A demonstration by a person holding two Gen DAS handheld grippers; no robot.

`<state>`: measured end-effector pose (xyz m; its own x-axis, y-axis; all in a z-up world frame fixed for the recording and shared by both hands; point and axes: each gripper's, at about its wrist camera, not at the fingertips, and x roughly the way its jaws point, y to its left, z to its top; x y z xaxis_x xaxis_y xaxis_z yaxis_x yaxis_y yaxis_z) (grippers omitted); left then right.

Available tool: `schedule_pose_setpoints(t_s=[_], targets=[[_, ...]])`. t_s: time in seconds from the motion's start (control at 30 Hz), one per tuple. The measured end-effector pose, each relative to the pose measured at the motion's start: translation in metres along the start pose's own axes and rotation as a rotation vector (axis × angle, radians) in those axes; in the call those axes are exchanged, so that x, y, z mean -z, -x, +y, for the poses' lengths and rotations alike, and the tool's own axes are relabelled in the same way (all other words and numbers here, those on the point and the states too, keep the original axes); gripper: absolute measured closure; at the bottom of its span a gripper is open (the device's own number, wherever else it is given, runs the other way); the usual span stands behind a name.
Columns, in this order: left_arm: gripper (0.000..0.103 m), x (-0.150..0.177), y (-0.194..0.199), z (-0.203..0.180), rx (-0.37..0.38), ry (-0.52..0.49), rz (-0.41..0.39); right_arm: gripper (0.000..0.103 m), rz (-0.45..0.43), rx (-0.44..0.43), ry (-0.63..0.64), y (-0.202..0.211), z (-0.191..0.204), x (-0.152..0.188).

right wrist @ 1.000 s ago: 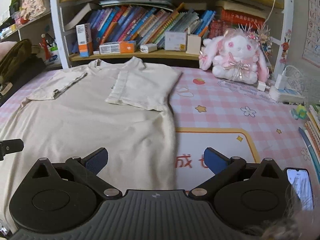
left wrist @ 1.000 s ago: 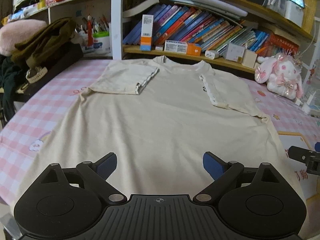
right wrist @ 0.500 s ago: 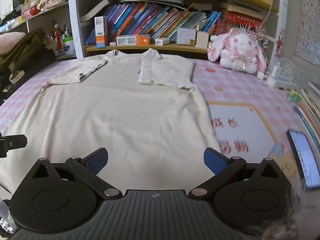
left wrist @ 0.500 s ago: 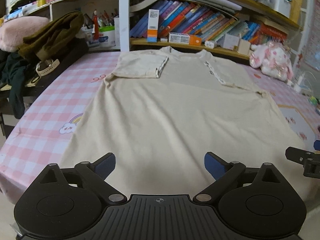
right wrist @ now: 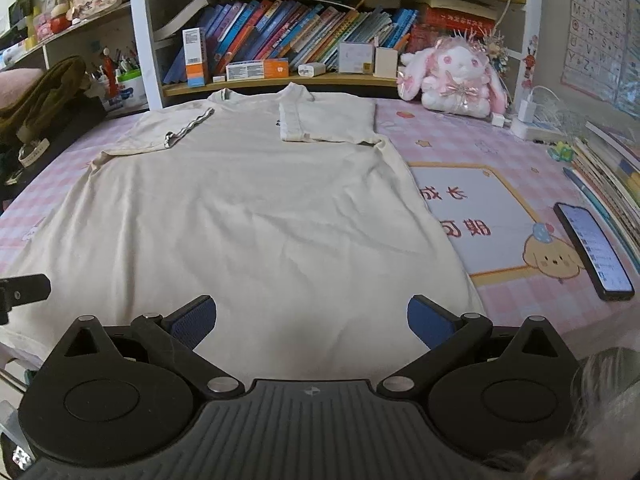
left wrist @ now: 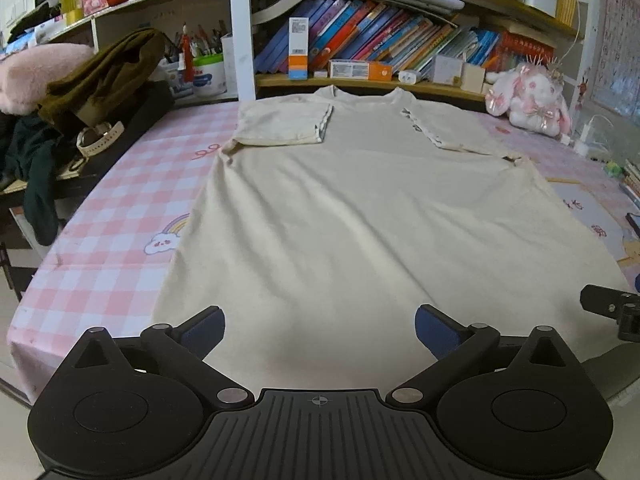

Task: Fold clothes

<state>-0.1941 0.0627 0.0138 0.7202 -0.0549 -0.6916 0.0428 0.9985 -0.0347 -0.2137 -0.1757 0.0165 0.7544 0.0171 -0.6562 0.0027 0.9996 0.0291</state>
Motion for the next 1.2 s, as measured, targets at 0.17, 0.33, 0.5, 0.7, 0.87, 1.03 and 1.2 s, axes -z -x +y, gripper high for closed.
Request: schedule_pose_setpoints(t_s=[0.17,0.33,0.5,0.7,0.87,1.03,1.2], targets=[[0.001,0.002,0.001,0.002,0.046,0.003,-0.001,0.0,-0.004,0.018,-0.01,0.005,-0.003,0.003],[0.001,0.002,-0.002,0.007,0.064,0.031,0.012,0.0,0.0,0.037,-0.057,0.007,-0.014,0.005],[0.001,0.0,-0.004,0.008,0.049,0.046,0.015,0.0,-0.007,0.036,-0.059,0.009,-0.018,0.003],[0.001,-0.002,-0.01,0.021,-0.034,0.067,0.056,0.0,0.004,0.052,-0.094,0.006,-0.027,0.0],[0.002,0.0,-0.015,0.043,-0.064,0.118,0.075,0.0,0.015,0.025,-0.087,0.003,-0.027,-0.001],[0.004,0.002,-0.014,0.073,-0.117,0.203,0.062,0.0,0.03,0.0,-0.133,-0.001,-0.038,-0.003],[0.031,0.008,-0.014,0.105,-0.165,0.241,0.075,0.002,0.052,0.032,-0.154,-0.003,-0.053,0.001]])
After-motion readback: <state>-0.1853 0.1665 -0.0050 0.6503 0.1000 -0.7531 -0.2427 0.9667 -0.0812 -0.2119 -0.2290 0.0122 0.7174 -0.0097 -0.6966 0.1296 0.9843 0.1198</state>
